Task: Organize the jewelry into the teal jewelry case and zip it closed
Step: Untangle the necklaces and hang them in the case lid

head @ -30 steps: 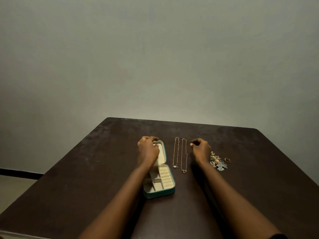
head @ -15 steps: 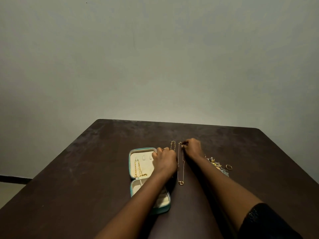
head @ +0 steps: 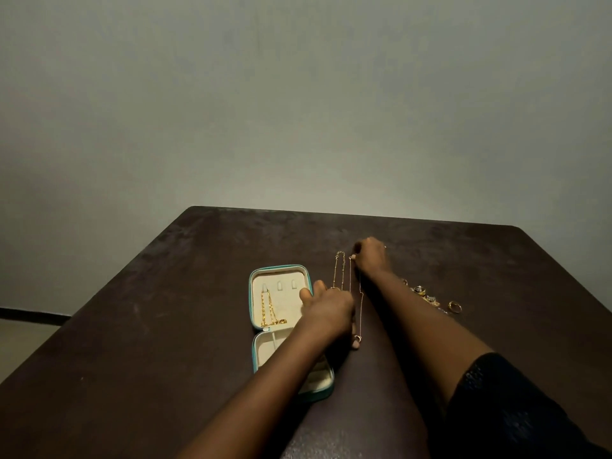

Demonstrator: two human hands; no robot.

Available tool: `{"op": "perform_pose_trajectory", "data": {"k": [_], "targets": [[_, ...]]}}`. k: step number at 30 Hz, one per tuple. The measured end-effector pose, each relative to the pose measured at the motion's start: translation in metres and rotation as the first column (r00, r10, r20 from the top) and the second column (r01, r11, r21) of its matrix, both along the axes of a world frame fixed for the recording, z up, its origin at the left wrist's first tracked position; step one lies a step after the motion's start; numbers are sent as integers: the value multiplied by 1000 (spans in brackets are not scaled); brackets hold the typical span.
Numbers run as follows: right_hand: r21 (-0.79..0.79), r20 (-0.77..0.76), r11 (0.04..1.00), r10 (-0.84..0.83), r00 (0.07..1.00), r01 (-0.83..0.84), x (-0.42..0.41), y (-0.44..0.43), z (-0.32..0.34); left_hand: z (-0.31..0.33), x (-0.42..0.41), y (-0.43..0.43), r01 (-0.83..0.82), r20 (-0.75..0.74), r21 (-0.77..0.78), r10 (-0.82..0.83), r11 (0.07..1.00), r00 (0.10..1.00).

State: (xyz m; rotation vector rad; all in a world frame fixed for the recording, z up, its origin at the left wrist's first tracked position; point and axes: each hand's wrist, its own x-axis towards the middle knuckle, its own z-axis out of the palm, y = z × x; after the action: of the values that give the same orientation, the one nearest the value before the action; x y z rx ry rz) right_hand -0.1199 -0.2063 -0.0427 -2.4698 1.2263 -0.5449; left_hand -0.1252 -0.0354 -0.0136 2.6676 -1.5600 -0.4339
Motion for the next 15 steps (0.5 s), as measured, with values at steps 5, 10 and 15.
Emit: {"op": "perform_pose_trajectory", "data": {"k": [5, 10, 15], "targets": [[-5, -62, 1000, 0, 998, 0, 1, 0, -2, 3, -9, 2, 70, 36, 6, -70, 998, 997], [189, 126, 981, -54, 991, 30, -6, -4, 19, 13, -9, 13, 204, 61, -8, -203, 979, 977], [417, 311, 909, -129, 942, -13, -17, -7, 38, 26, -13, 24, 369, 137, -72, -358, 927, 924]]}}
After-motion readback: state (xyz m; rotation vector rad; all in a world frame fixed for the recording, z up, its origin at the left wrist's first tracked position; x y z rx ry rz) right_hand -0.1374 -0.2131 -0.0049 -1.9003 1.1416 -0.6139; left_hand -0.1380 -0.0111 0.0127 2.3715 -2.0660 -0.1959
